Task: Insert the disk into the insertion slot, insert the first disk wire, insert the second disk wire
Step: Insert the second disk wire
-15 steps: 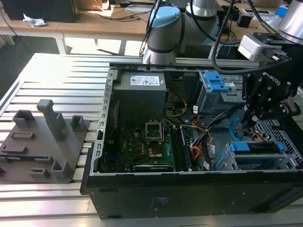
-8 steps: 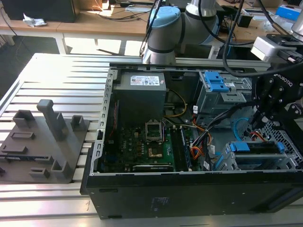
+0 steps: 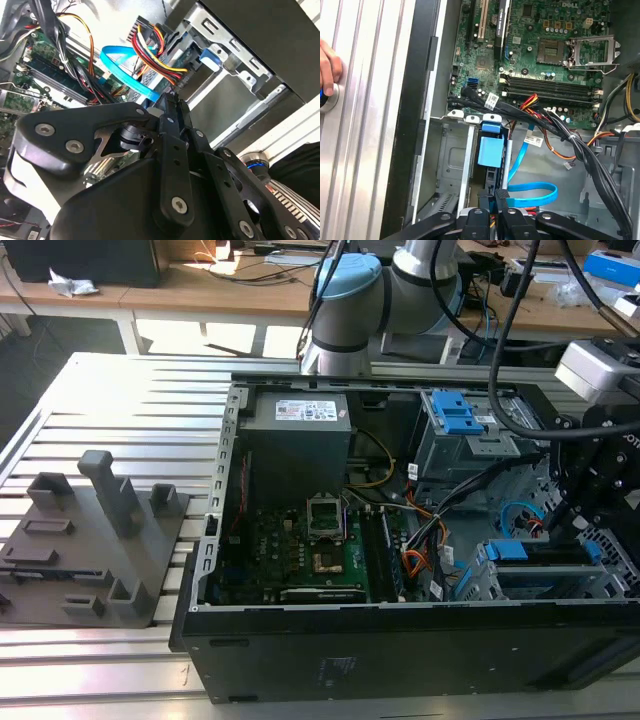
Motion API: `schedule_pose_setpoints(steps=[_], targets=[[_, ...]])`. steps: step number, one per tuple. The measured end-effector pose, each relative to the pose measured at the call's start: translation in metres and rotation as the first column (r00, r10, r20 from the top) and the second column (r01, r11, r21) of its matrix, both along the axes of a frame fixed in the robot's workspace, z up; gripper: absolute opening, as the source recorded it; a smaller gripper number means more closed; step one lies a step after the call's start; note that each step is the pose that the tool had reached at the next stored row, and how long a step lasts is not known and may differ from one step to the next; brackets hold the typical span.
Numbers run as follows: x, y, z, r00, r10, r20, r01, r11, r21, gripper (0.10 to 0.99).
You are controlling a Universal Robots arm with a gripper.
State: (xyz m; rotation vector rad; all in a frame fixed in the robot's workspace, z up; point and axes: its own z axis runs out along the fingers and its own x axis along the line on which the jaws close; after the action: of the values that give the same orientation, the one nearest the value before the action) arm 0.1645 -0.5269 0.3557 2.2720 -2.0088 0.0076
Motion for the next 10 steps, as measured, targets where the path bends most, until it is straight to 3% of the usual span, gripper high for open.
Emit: schedule_pose_setpoints(steps=[6, 10], targets=[[0.0026, -0.0032, -0.0013, 1.0000, -0.001, -0.0001, 0.001, 0.9999, 0.010, 0.161], [-0.0044, -0.0033, -0.0014, 1.0000, -0.002, -0.0001, 0.002, 0.9999, 0.016, 0.161]])
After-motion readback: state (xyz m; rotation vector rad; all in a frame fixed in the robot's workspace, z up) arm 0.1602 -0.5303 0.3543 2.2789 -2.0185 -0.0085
